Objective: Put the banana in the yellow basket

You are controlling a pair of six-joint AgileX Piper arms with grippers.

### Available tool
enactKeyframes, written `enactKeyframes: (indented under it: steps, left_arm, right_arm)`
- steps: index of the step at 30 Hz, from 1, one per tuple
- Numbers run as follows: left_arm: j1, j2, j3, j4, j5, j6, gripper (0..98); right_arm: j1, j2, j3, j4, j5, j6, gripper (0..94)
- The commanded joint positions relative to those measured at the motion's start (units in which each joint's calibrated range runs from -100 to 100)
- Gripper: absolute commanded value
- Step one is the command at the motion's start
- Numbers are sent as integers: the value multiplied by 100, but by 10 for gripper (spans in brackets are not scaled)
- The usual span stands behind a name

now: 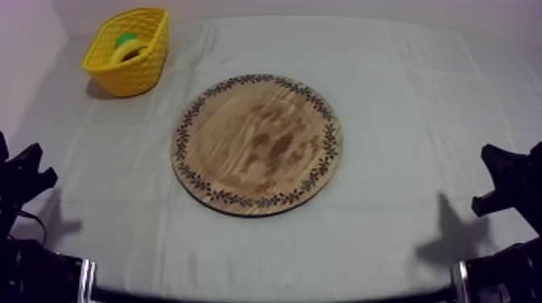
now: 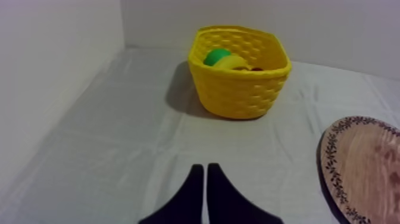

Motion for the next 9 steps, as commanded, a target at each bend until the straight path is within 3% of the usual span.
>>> enactKeyframes:
  steps: [1,9]
  left_arm:
    - [-2,-2,4,20,-7,-16,0]
    - [-25,-2,8,43,-14,-206,0]
  right_arm:
    - [0,0,-3,0,0,2,3]
    - [0,0,-3,0,0,2,3]
